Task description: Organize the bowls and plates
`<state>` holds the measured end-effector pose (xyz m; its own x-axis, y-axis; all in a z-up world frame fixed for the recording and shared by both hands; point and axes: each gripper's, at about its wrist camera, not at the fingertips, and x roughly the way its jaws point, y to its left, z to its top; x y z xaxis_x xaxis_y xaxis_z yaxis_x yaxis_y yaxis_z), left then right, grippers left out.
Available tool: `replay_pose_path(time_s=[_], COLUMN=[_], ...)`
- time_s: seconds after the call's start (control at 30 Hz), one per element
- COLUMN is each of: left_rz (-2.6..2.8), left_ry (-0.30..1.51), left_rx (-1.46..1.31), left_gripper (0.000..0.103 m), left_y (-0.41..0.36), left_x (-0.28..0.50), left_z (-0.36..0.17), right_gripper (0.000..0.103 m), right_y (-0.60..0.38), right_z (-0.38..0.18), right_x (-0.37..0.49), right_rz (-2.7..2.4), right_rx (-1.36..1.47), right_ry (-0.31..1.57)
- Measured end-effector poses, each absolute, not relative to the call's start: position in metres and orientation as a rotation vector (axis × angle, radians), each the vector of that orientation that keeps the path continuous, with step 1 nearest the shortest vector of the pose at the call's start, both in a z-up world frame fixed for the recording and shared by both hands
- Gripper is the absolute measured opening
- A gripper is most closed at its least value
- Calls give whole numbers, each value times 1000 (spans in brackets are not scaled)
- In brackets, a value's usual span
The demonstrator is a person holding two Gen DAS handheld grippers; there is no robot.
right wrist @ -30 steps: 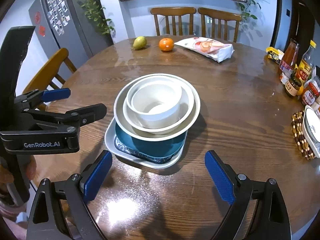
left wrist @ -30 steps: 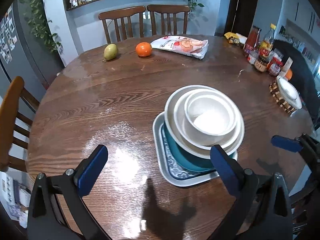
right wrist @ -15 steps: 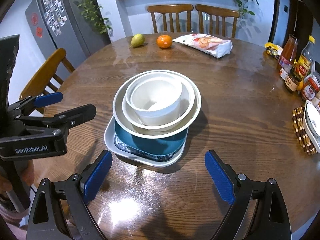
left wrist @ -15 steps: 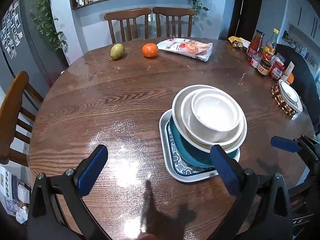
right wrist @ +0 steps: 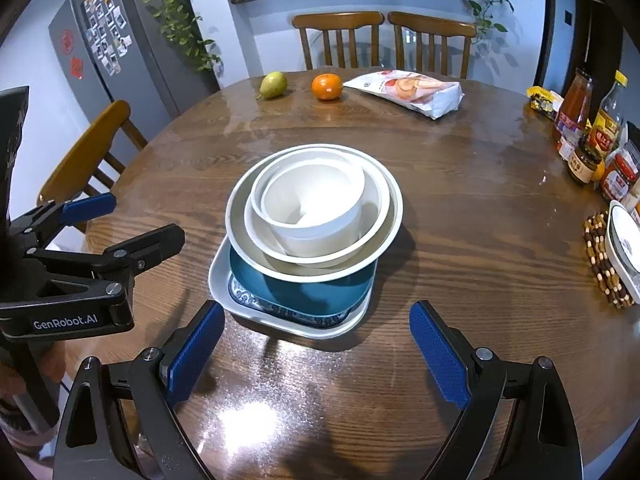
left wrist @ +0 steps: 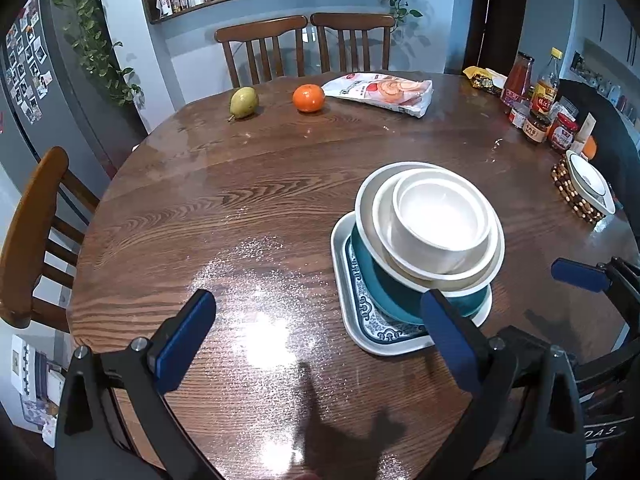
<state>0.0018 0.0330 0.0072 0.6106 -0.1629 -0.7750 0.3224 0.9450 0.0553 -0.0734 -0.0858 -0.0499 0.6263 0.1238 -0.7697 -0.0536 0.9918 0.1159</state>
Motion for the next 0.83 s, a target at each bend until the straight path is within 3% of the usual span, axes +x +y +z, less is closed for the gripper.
replay_pose_path(time_s=[0.83], left_rz=[-270], left_ry=[888], left_rx=[222], left_gripper=[102], left_y=[31], left_x=[2], left_z=[1], right_gripper=[94], right_y=[-85], right_z=[-48], right_x=[-70], right_rz=[98], right_rx=[82], right_ry=[893])
